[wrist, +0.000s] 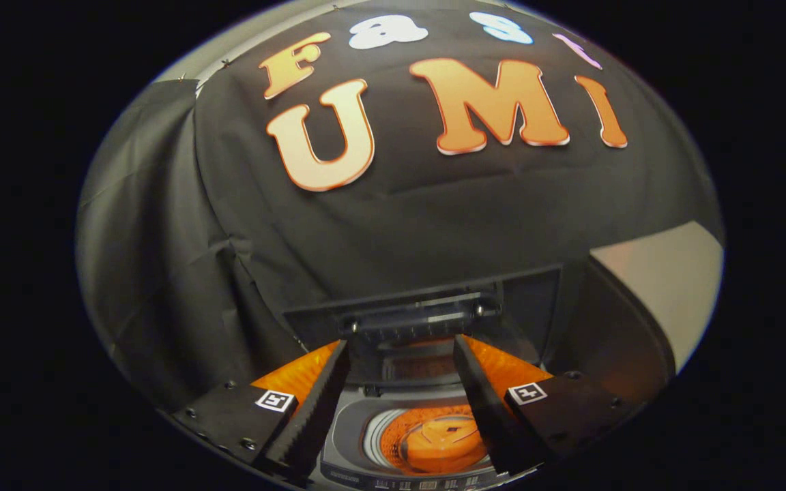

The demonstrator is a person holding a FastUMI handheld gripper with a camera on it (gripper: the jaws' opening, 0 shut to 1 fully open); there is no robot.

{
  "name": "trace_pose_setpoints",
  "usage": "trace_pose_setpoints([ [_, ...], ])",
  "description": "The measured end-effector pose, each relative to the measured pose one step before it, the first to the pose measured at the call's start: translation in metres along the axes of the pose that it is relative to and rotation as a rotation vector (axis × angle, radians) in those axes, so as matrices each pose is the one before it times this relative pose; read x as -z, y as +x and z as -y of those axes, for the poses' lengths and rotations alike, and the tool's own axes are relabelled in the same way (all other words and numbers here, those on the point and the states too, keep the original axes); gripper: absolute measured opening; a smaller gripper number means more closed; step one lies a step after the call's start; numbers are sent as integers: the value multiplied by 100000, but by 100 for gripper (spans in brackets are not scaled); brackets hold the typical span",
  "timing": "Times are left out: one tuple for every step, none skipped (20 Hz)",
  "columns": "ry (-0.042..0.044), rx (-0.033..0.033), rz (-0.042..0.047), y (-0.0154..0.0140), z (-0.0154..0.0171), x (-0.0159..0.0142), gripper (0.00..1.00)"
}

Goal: Put the clothes into the washing machine and then close the washing machine lid.

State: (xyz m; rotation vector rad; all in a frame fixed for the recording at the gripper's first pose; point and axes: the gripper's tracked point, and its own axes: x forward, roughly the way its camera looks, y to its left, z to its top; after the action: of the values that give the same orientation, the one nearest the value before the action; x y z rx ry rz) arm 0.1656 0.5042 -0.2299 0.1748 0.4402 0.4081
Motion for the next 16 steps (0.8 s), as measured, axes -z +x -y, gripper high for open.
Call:
trace_pose_setpoints([
  [-1677,632,2501,-49,132,-1446,98],
  [-444,70,1821,50,-90,-1586,98],
  [-893,326,1185,308,-43,-1111,98],
  [-708,1229,1340,491,305,-953,98],
  [-1202,416,243,748,73,-479,98],
  [-1559,766,-722,805,343,-319,98],
  [-1461,642,-979,592,270,-285,98],
  [-877,480,-277,1074,296,-400,98],
  [-489,581,-585,898,483,-203,98],
  [-210,542,-848,913,559,-181,98],
  [22,1067,-768,957,570,-145,98],
  [50,779,-659,945,538,-44,98],
  [-80,1101,-1288,1013,516,213,98],
  [-185,952,-1338,1002,534,263,98],
  [-50,846,-1286,770,376,247,98],
  [-220,826,-1234,898,338,327,98],
])
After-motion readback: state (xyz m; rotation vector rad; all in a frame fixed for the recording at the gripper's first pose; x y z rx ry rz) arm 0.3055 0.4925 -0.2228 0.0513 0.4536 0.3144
